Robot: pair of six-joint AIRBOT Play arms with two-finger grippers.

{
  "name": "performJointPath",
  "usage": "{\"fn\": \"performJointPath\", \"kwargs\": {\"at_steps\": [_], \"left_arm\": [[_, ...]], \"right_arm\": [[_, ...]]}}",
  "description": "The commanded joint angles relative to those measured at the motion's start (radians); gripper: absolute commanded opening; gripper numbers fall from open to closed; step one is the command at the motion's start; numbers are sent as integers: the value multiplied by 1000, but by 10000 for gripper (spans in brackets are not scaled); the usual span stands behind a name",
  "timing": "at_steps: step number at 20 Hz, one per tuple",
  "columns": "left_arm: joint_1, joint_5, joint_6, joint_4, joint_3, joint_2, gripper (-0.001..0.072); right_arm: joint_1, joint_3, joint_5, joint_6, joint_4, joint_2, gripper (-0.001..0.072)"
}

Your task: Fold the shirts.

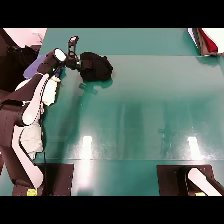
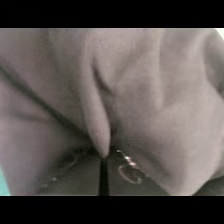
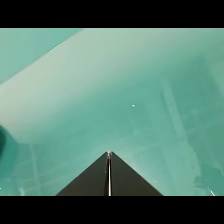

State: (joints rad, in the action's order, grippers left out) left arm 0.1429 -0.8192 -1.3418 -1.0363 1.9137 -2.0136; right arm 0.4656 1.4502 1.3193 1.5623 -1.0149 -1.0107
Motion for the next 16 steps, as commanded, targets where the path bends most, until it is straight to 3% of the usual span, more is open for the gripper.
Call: {"fn": "performJointPath", "kwargs": {"at_steps": [1, 3, 5, 7, 10, 12, 16], "left_arm": [[-1, -124, 18, 42, 132, -10, 20], [-1, -195, 157, 100, 232, 55, 20], [-1, -248, 414, 279, 232, 203, 20], [3, -363, 528, 409, 232, 356, 20], [24, -488, 538, 447, 227, 549, 20], [54, -492, 538, 443, 154, 662, 21], [142, -529, 501, 227, -63, 735, 21]], "right_arm": [[-23, 2, -19, 0, 4, 1, 20], [-23, 2, -26, 0, 17, 3, 20], [-22, 2, -50, -1, 45, 17, 19], [-23, 2, -111, -1, 81, 38, 20], [-23, 2, -195, -1, 81, 86, 20], [-23, 2, -218, -1, 78, 118, 20], [-23, 2, -220, -1, 79, 162, 20]]}}
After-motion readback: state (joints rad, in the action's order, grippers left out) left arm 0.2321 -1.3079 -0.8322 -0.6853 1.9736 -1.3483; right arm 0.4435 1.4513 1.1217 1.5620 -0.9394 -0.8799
